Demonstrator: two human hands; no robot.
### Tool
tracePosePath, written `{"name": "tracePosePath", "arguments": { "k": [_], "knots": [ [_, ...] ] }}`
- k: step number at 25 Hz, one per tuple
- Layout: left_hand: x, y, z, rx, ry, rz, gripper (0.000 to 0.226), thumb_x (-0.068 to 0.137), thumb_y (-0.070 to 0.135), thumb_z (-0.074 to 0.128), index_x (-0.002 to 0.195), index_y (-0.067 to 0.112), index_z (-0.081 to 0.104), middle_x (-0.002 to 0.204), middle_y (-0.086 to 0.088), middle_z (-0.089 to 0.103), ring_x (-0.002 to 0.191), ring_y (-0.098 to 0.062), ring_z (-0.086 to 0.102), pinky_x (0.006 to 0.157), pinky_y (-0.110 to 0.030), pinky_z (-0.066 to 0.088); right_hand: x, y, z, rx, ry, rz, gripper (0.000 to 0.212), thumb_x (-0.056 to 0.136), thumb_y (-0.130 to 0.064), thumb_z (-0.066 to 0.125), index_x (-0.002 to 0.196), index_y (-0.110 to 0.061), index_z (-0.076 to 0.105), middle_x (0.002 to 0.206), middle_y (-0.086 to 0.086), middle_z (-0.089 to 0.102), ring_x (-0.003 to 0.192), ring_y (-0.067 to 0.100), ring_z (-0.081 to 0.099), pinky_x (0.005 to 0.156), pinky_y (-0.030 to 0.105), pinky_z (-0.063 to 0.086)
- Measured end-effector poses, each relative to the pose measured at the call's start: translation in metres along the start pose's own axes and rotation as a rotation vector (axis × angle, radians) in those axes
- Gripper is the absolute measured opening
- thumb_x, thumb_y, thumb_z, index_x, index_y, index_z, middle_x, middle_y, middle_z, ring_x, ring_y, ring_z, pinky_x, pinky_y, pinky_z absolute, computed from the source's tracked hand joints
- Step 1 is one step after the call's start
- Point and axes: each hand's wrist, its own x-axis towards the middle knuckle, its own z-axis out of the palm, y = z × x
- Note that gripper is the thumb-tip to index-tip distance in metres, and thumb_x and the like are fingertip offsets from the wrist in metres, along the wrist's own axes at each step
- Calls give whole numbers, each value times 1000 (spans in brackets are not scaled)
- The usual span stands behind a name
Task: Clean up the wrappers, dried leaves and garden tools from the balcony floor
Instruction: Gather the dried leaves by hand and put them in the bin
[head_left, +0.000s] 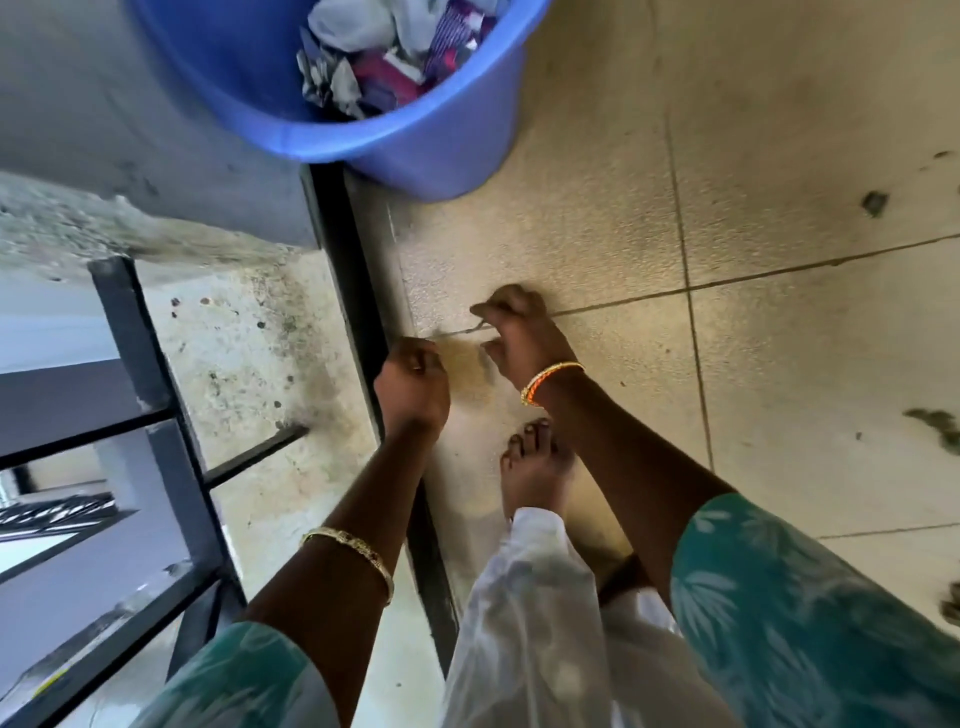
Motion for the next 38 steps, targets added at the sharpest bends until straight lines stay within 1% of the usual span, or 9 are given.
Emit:
{"name": "tracePosePath", "arguments": {
  "k": [5, 10, 13, 17, 20, 24, 28, 35, 38],
  "knots": [
    [20, -13, 9, -110, -39, -54, 20, 83, 17, 45, 84, 20, 65, 92, -7, 71, 90, -27, 67, 83, -37, 55, 17, 7, 18, -101, 161, -173, 3, 71, -3, 69, 73, -3, 67, 80, 17, 57, 80, 39, 57, 62, 42, 54],
    [12, 10, 6, -326, -126, -231, 17, 89, 13, 44, 84, 16, 60, 83, -5, 67, 68, -19, 63, 66, -31, 54, 10, 7, -8, 82, 74, 73, 10, 86, -8, 58, 89, -5, 68, 95, 15, 59, 92, 31, 58, 72, 40, 51],
    [-14, 52, 12, -439, -293, -306, 20, 98, 14, 39, 92, 9, 57, 85, -8, 63, 70, -18, 60, 65, -27, 47, -15, 6, -46, 269, 153, 134, 6, 81, -5, 63, 83, -7, 69, 85, 14, 61, 74, 26, 59, 70, 37, 51],
    [-57, 121, 36, -452, -553, -321, 46, 101, 43, 32, 99, 6, 58, 82, -9, 64, 70, -21, 63, 60, -26, 52, -64, 12, -104, 348, 260, 219, 10, 79, -5, 58, 80, -10, 66, 81, 11, 64, 71, 22, 58, 70, 37, 50],
    [-103, 174, 60, -409, -713, -306, 48, 102, 40, 33, 81, 4, 57, 57, -6, 65, 50, -16, 63, 49, -21, 50, -110, 28, -147, 349, 350, 286, 14, 79, -6, 55, 82, -8, 67, 84, 13, 67, 77, 30, 61, 72, 38, 51],
    [-154, 222, 96, -299, -861, -236, 33, 102, 20, 38, 77, 7, 53, 55, -5, 61, 54, -16, 62, 55, -27, 52, -157, 54, -200, 389, 514, 350, 31, 77, -9, 46, 96, -7, 69, 91, 9, 70, 80, 24, 63, 74, 28, 50],
    [-174, 252, 127, -160, -810, -181, 35, 103, 21, 39, 73, 7, 51, 68, -7, 56, 63, -19, 54, 46, -22, 48, -181, 93, -242, 426, 736, 482, 18, 79, -6, 55, 91, -7, 68, 91, 9, 67, 70, 18, 59, 63, 4, 36],
    [-129, 289, 199, 72, -796, 55, 29, 97, -1, 35, 80, 6, 58, 62, -6, 44, 38, -10, 44, 36, -16, 32, -148, 208, -263, 354, 760, 691, 36, 79, -20, 68, 113, -7, 62, 116, 15, 55, 107, 30, 55, 89, 42, 49],
    [-86, 309, 233, 85, -770, 194, 32, 98, 6, 38, 72, 15, 52, 57, -1, 43, 47, -11, 41, 40, -20, 30, -106, 246, -258, 295, 671, 682, 72, 75, -38, 74, 132, -4, 47, 137, 17, 39, 126, 30, 41, 107, 35, 36]
  ]
}}
